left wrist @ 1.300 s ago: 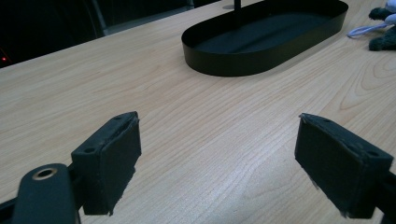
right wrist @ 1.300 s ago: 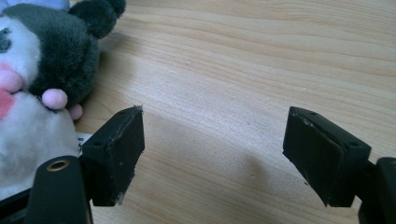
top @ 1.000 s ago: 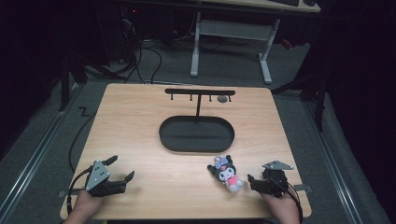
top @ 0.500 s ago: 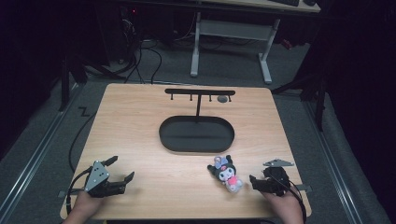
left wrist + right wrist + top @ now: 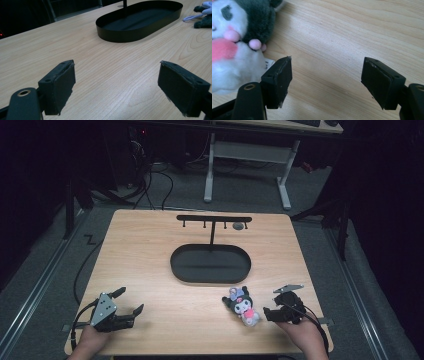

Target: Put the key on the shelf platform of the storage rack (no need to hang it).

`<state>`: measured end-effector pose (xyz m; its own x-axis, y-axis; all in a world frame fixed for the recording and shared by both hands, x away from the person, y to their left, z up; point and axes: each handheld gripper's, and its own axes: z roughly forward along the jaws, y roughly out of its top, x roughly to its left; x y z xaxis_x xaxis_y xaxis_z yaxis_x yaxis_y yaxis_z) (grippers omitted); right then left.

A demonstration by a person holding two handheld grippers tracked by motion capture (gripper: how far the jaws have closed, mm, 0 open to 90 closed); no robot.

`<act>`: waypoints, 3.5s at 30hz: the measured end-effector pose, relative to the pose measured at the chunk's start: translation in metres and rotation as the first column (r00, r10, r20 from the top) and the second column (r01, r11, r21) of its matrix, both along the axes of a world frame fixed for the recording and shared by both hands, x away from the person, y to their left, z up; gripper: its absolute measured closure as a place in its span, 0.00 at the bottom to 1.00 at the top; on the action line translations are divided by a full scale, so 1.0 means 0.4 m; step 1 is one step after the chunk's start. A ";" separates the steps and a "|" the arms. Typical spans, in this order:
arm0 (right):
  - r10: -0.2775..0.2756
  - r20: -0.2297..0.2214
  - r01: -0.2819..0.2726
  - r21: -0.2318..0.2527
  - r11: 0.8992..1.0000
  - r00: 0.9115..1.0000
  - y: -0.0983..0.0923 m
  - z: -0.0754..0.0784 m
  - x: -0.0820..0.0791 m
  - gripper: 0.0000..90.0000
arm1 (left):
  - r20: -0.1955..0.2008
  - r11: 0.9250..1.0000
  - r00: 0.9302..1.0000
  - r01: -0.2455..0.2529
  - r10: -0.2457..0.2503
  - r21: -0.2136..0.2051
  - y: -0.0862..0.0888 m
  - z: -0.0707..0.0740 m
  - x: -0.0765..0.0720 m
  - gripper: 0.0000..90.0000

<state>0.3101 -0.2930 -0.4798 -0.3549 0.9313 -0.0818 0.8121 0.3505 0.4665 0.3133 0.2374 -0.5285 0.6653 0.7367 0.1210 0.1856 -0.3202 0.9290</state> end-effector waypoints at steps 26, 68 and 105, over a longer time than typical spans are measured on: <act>0.076 -0.131 -0.085 -0.059 0.995 0.988 0.060 0.068 0.010 0.32 | -0.005 1.000 1.000 0.006 -0.006 -0.002 0.001 0.000 0.001 0.17; 0.169 -0.171 -0.172 -0.005 0.985 0.971 0.186 0.002 -0.016 0.27 | -0.005 1.000 1.000 0.007 -0.007 -0.003 0.001 0.000 0.001 0.17; 0.182 -0.124 -0.184 -0.007 0.983 0.975 0.192 0.020 -0.014 0.53 | -0.006 1.000 1.000 0.007 -0.007 -0.003 0.001 0.000 0.002 0.17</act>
<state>0.3044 -0.2162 -0.4717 -0.5276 0.8484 -0.0438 0.7841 0.5061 0.3592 0.3140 0.2379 -0.5283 0.6713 0.7322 0.1152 0.1886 -0.3190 0.9288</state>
